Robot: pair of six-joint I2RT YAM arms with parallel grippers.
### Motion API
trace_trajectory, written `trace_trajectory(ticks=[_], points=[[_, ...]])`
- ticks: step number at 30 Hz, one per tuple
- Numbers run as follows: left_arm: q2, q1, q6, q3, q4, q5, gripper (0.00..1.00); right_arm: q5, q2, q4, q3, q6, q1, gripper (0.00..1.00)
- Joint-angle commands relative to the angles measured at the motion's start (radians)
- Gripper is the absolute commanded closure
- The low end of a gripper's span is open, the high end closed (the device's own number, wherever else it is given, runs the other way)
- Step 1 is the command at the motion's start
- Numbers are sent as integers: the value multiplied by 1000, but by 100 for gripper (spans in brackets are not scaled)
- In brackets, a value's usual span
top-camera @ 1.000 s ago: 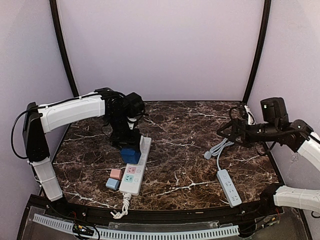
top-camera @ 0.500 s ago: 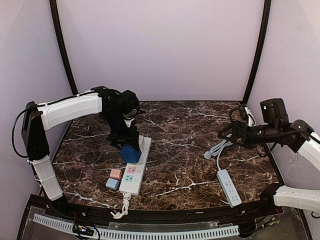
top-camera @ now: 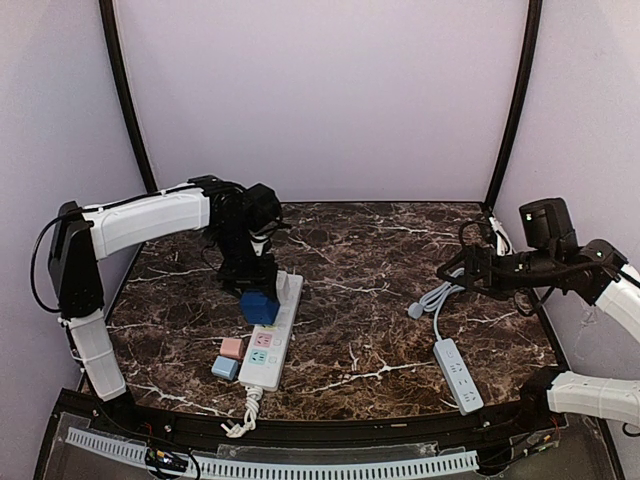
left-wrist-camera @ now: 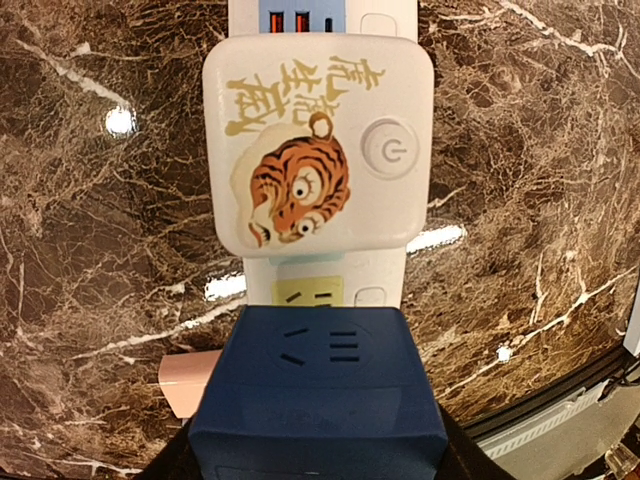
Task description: Insert the plug
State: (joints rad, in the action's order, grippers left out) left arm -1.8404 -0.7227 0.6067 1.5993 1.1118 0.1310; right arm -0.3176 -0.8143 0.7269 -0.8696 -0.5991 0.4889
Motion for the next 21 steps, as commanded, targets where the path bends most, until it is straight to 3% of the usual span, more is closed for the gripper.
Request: trace_trajectory(ticks=[1,21], points=[[-12,1,4,-2,-12,-30,99,11,11,14,-25,11,-4,1],[-34,-1,3,-43,-20,-30,99,11,24,17,-8,-20,-5,1]])
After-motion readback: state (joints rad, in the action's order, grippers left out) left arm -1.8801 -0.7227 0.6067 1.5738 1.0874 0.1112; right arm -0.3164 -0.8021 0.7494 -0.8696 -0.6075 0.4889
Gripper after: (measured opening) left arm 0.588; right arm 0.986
